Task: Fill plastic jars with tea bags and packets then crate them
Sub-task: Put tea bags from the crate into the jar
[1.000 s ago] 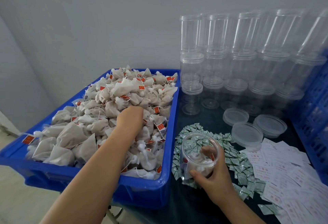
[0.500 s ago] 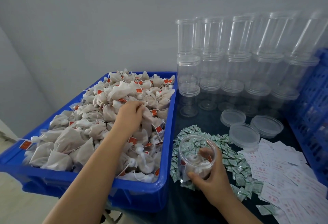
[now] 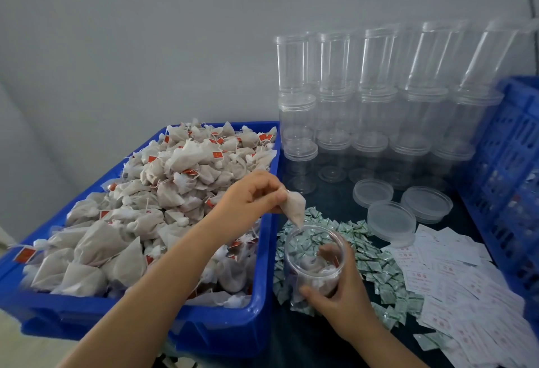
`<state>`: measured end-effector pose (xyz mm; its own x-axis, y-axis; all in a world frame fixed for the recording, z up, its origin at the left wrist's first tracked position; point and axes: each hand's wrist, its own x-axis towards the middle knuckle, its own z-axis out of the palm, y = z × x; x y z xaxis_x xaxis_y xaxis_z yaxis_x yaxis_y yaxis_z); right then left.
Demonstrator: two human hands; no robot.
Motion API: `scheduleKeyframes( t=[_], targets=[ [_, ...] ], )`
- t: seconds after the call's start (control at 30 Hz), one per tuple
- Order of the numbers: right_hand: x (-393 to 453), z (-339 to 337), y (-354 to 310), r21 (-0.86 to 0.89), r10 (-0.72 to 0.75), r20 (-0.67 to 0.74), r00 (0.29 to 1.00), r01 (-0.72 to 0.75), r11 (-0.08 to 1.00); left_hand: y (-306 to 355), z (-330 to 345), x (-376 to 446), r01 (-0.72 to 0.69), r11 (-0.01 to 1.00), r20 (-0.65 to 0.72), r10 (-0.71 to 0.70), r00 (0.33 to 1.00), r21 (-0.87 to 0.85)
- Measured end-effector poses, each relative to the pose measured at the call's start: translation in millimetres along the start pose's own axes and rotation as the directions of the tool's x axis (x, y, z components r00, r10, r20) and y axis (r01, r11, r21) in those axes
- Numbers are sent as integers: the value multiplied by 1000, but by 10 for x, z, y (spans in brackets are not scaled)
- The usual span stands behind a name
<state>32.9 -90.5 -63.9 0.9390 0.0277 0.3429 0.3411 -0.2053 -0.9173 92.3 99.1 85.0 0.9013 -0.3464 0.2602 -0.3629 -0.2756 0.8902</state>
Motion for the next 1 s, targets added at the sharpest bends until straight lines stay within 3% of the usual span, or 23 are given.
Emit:
scheduleKeyframes(
  t=[0.17, 0.33, 0.47, 0.77, 1.0],
  targets=[
    [16, 1, -2, 30, 5, 19, 1000, -6, 1000, 130, 176, -26, -64, 995, 209, 46, 977, 80],
    [20, -3, 65, 49, 8, 33, 999, -9, 999, 161, 384, -57, -300, 866, 383, 140, 913, 400],
    [25, -10, 49, 50, 19, 32, 999, -20, 999, 172, 427, -55, -372, 757, 442, 123, 888, 537],
    [23, -4, 64, 57, 43, 44, 998, -45, 997, 228, 366, -69, -444, 616, 514, 73, 855, 651],
    [17, -10, 122, 16, 57, 38, 998, -57, 998, 319, 474, -65, -579, 311, 624, -59, 779, 753]
  ],
)
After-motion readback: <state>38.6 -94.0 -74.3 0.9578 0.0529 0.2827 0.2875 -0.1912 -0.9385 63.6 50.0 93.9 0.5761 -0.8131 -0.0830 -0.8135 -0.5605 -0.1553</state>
